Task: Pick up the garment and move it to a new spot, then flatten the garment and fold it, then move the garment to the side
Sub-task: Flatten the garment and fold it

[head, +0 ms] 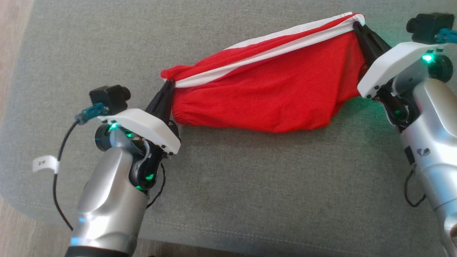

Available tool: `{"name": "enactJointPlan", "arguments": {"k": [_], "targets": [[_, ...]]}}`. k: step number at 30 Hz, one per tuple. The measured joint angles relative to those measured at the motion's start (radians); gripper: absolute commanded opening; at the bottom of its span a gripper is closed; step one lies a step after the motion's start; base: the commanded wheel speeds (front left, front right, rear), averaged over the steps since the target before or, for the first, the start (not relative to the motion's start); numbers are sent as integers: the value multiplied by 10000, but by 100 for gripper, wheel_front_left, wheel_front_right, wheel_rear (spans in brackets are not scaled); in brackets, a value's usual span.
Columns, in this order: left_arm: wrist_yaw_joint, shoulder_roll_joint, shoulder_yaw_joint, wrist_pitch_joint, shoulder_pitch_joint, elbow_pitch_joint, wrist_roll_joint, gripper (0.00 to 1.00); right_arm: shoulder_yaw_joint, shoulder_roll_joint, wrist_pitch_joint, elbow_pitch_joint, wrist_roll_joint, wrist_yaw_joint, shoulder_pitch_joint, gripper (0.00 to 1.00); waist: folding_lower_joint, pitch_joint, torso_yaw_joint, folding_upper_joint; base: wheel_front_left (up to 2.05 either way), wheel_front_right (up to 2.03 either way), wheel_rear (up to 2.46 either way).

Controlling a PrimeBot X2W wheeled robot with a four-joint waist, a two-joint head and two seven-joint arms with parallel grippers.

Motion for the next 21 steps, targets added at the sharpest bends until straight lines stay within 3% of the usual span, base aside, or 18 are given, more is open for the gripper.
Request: {"name": "enactJointPlan", "arguments": {"k": [1,2,3,9,13,21], "targets": [[-6,-4,-79,-31,-62,184,0,39,140,12,-98,211,94,0,-97,40,0,11,-4,0,0,0,0],[-13,-10,-161,-121,-124,353,0,71,278,33,-219,376,196,0,-176,100,0,17,-15,0,0,0,0],[-21,-25,-196,-230,-166,462,2,100,422,44,-397,481,280,0,-219,100,0,17,-32,0,0,0,0],[35,-63,-228,-1141,-227,871,138,100,1294,71,-1944,591,514,-2,-234,100,0,-102,-215,0,0,0,0],[364,-42,-190,-1979,-169,711,456,100,1559,27,-3095,435,443,-2,-193,100,0,-280,-376,0,0,0,0],[1335,219,353,-2374,836,-1064,1626,100,458,-123,-3591,-909,-807,-2,818,100,0,-763,-860,0,0,0,0]]}}
